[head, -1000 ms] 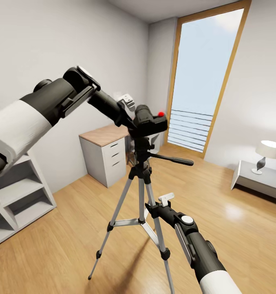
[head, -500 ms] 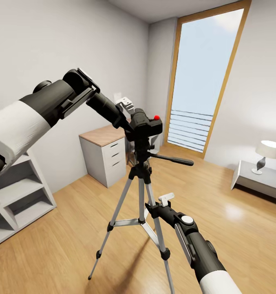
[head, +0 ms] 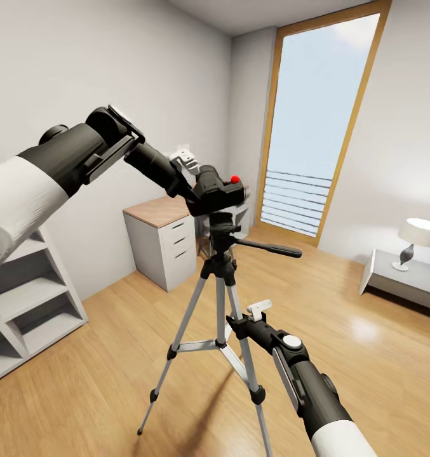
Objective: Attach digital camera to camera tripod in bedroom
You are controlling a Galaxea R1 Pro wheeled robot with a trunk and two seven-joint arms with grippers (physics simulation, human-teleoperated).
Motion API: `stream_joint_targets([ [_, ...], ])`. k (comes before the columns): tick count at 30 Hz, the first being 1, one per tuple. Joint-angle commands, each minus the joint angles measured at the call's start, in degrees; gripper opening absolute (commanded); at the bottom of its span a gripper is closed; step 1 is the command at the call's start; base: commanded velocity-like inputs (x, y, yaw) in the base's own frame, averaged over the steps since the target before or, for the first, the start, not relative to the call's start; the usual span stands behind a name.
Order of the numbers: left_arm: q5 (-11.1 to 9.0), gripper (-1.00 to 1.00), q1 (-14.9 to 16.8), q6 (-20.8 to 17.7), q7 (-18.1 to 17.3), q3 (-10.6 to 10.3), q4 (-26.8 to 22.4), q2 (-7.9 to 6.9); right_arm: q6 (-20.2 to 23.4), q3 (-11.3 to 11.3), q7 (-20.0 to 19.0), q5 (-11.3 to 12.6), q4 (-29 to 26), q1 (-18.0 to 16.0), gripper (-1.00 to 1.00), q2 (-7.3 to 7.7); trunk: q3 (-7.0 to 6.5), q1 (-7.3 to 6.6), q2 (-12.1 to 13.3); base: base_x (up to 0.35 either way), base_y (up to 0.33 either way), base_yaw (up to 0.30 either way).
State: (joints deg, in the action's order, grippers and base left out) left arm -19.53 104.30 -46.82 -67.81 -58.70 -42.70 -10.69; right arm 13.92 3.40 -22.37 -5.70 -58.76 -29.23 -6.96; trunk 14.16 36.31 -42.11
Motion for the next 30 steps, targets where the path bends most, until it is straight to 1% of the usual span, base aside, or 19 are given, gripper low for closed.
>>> stream_joint_targets([
  [1, -0.5, -1.0, 0.1, -0.3, 0.0, -0.2, -0.1, -0.31, 2.3, -0.2, 0.0, -2.2, 3.2, 0.0, -1.0, 0.01, 0.1, 0.02, -0.1, 0.0, 0.0, 0.0],
  [2, -0.6, -1.0, 0.1, 0.5, 0.0, 0.3, 0.0, -0.95, 2.3, -0.2, 0.0, -2.2, 3.2, 0.0, -1.0, 0.06, 0.1, 0.02, -0.1, 0.0, 0.0, 0.0],
  [4, -0.6, -1.0, 0.1, 1.4, 0.0, 0.7, 0.1, -1.14, 2.3, -0.2, 0.0, -2.2, 3.2, 0.0, -1.0, 0.08, 0.1, 0.02, -0.1, 0.0, 0.0, 0.0],
  [12, -0.6, -1.0, 0.1, 3.8, 0.0, 0.6, 0.7, -1.14, 2.3, -0.2, 0.0, -2.2, 3.2, 0.0, -1.0, 0.05, 0.1, 0.02, -0.1, 0.0, 0.0, 0.0],
  [24, -0.9, -1.0, 0.1, 5.0, -0.3, 0.5, -0.1, -1.0, 2.3, -0.2, 0.1, -2.2, 3.3, 0.0, -1.0, 0.1, 0.1, 0.02, -0.1, 0.0, 0.0, 0.0],
  [30, -1.1, -1.0, 0.1, 8.8, -0.9, 0.5, -0.3, -1.05, 2.3, -0.2, 0.2, -2.2, 3.3, 0.0, -1.0, 0.1, 0.1, 0.02, -0.1, 0.0, 0.0, 0.0],
])
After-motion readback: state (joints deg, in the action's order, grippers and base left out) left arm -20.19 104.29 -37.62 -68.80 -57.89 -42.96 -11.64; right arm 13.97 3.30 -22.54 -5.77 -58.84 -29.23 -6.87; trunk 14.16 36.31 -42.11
